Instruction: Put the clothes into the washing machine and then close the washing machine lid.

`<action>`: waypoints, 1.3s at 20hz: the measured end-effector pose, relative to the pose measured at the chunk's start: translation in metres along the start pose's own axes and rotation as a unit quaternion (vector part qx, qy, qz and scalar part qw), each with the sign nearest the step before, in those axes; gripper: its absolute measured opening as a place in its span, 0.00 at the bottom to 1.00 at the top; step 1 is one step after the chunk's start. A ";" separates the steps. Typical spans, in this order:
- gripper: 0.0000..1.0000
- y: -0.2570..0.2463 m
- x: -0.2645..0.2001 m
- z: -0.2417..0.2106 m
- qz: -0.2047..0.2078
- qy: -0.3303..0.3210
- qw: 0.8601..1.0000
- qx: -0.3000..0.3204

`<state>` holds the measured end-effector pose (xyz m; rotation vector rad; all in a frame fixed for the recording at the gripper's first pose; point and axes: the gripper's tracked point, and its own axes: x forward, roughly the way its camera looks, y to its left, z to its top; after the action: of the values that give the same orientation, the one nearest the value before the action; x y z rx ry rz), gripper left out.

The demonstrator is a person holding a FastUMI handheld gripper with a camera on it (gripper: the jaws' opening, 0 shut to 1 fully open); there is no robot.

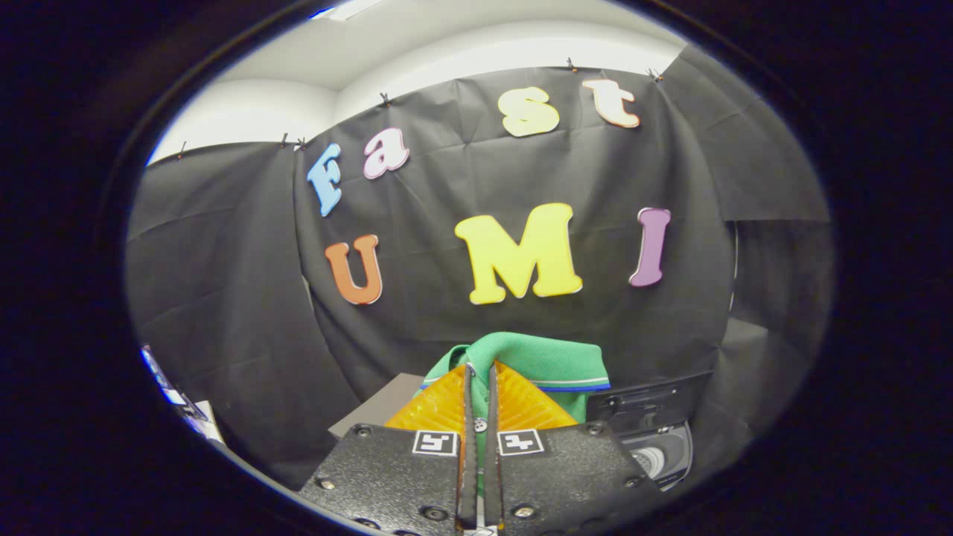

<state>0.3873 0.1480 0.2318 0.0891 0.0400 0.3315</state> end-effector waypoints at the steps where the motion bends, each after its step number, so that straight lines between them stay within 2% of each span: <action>1: 0.07 -0.008 -0.002 0.006 -0.005 -0.002 1.000 0.005; 7: 0.07 -0.078 -0.005 0.040 -0.048 -0.028 0.998 0.024; 14: 0.07 -0.163 0.009 0.051 -0.083 -0.021 0.996 0.039; 26: 0.07 -0.203 0.065 0.010 -0.068 0.034 0.997 0.032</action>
<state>0.5149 -0.0232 0.2213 0.1385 0.1240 0.1965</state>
